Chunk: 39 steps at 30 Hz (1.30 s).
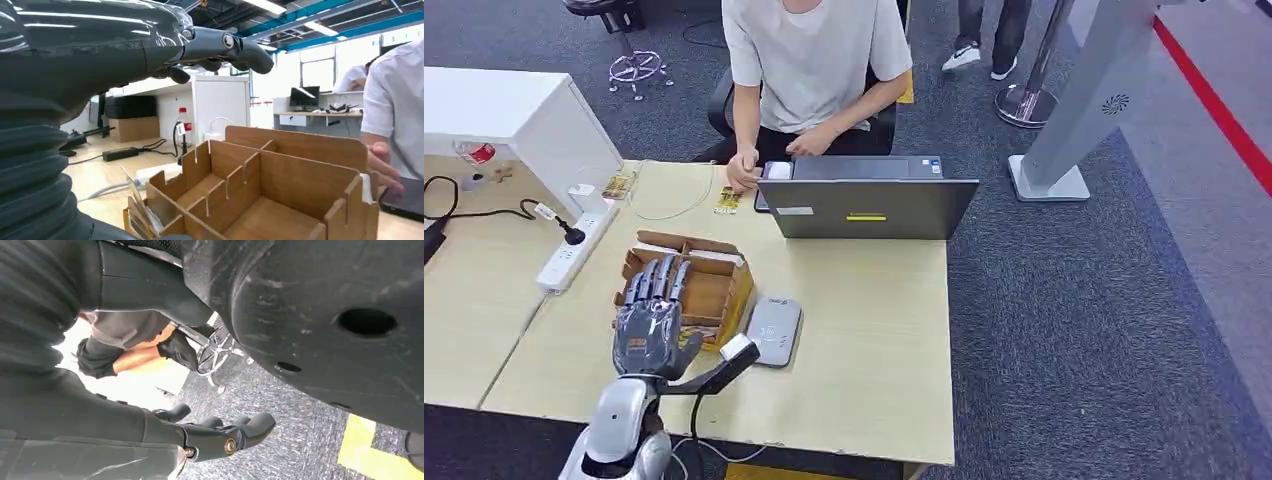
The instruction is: Pass the card to the sensor for recognition and then transmit it.
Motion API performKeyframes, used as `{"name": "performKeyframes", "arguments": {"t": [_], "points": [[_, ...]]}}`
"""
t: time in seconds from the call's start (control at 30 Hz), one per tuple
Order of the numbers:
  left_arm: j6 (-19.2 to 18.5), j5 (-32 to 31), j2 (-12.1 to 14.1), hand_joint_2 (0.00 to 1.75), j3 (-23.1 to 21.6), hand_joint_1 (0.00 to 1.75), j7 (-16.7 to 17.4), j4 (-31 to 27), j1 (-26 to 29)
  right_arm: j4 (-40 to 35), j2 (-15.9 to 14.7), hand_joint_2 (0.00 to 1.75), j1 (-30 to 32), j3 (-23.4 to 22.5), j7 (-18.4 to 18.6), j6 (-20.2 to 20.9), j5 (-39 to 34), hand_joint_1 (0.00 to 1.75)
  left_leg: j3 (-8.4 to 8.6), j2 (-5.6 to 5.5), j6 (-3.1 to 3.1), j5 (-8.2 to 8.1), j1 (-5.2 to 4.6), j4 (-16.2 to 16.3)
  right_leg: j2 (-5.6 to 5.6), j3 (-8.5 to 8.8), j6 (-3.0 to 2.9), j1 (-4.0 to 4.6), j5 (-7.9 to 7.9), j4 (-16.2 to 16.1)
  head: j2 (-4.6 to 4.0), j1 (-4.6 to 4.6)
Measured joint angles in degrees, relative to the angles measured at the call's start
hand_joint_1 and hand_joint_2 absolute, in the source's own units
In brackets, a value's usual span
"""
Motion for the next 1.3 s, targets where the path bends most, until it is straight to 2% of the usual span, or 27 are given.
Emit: {"name": "performKeyframes", "arguments": {"t": [0.37, 0.93, 1.2, 1.3], "points": [[-0.1, -0.1, -0.2, 1.75, 1.7, 0.0, -0.2, 3.4, -1.3, 0.1, 0.0, 1.75, -0.2, 0.6, 0.0, 0.1, -0.1, 0.0, -0.01, 0.01, 0.0, 0.0, 0.0, 0.0, 0.01, 0.0, 0.0, 0.0, 0.0, 0.0, 0.0, 0.0], [-3.4, -0.1, -0.8, 1.75, 2.6, 0.0, -1.6, 5.3, 0.2, 0.1, 0.0, 1.75, -0.1, 0.9, 0.0, 0.3, -1.2, 0.0, -0.01, 0.01, 0.0, 0.0, 0.0, 0.0, 0.01, 0.0, 0.0, 0.0, 0.0, 0.0, 0.0, 0.0], [-2.5, -0.2, -0.3, 1.75, 2.4, 0.0, 5.7, 2.8, 0.7, 0.1, 0.0, 1.75, -0.1, 0.9, 0.0, -0.2, -1.9, 0.0, 0.0, 0.0, 0.0, 0.0, 0.0, 0.0, 0.01, 0.0, 0.0, 0.0, 0.0, 0.0, 0.0, 0.0], [-2.2, -0.2, 0.5, 1.75, 2.1, 0.0, 7.3, 2.1, 0.7, 0.1, 0.0, 1.75, -0.1, 0.9, 0.0, -0.2, -2.0, 0.0, 0.01, 0.01, 0.0, 0.0, 0.0, 0.0, 0.01, 0.0, 0.0, 0.0, 0.0, 0.0, 0.0, 0.0]]}}
